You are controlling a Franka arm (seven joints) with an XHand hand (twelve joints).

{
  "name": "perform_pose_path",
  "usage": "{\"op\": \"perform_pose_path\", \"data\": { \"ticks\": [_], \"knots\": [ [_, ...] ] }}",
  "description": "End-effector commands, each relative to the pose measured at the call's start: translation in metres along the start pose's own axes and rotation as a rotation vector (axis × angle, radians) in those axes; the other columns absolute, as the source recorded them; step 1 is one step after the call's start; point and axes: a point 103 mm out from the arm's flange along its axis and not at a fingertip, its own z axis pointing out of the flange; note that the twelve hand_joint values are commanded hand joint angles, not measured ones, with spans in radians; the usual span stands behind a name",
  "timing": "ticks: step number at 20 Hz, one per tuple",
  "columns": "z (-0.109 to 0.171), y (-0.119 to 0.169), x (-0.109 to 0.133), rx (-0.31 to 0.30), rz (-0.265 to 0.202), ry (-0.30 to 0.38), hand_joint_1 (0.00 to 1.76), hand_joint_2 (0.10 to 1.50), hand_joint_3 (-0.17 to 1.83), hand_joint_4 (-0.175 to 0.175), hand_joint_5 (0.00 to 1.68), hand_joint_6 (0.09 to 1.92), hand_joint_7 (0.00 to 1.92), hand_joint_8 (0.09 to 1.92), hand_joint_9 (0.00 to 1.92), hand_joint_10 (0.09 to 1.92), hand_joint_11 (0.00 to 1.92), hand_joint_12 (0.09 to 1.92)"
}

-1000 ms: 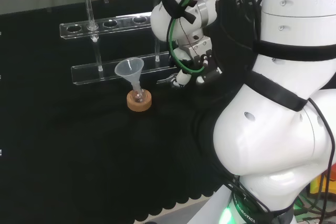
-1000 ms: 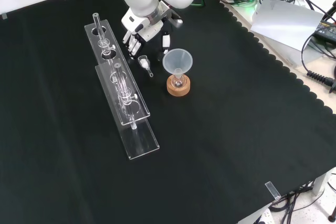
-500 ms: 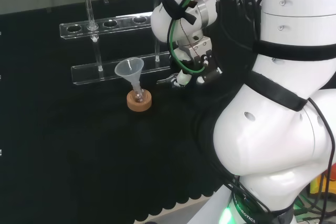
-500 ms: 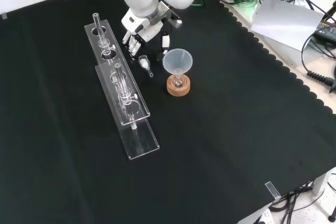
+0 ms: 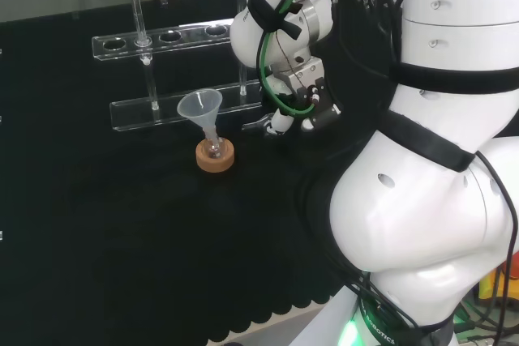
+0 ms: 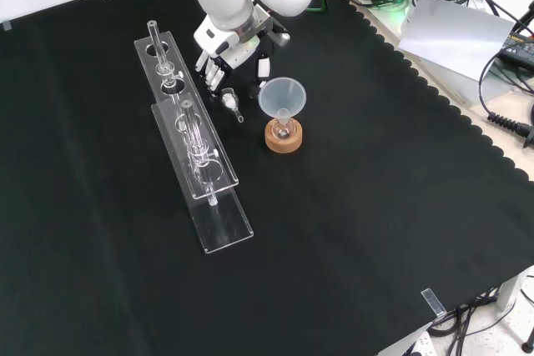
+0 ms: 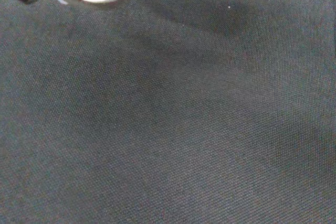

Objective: Pick up the weighing funnel.

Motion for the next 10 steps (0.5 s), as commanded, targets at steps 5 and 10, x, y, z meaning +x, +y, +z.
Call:
{"op": "perform_pose_path", "data": {
  "ticks": [5, 10],
  "knots": [
    [0.0026, 0.0013, -0.0005, 0.016, 0.004, 0.006, 0.88, 0.64, 0.59, -0.049, 0.61, 0.77, 0.64, 0.75, 0.87, 0.6, 0.51, 1.26],
    [0.0051, 0.0037, -0.0007, 0.019, -0.003, 0.008, 0.89, 0.64, 0.59, -0.049, 0.61, 0.77, 0.64, 0.75, 0.87, 0.6, 0.51, 1.25]
  ]
}}
